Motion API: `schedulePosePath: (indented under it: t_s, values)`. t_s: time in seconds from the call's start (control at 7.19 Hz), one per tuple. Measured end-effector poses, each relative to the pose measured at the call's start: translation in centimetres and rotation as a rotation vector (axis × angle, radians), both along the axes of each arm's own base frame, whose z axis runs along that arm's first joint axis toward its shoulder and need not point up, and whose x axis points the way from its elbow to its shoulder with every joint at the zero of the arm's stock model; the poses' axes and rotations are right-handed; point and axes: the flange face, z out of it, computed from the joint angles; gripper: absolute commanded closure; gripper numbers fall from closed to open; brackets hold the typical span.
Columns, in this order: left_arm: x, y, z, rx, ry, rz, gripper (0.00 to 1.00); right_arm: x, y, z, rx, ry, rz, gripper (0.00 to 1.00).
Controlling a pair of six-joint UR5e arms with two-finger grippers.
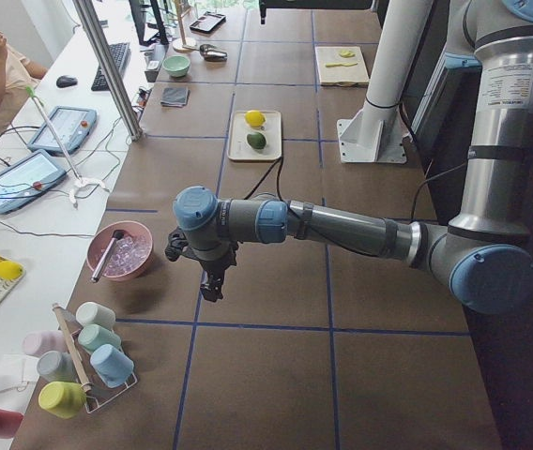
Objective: Place all lemons on tray
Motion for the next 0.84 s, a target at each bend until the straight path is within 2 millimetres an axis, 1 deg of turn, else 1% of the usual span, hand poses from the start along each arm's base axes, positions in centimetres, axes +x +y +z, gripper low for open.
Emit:
schedulePosePath:
  t_s: [0.28, 0.56, 0.84]
  values:
    - [-0.3, 0.4, 1.3, -0.026, -0.043, -0.002, 0.0, 1.4, 0.0, 1.7, 0.001, -0.004, -0.015, 0.0]
    - [-0.6, 1.0, 2.4, -0.047, -0.077, -0.002, 0.0, 2.9, 0.2, 3.9, -0.023, -0.02, -0.019, 0.0]
    - [-0.6, 1.2, 3.4, -0.07, -0.082, -0.002, 0.0, 4.5, 0.6, 4.6, -0.027, -0.029, -0.014, 0.0]
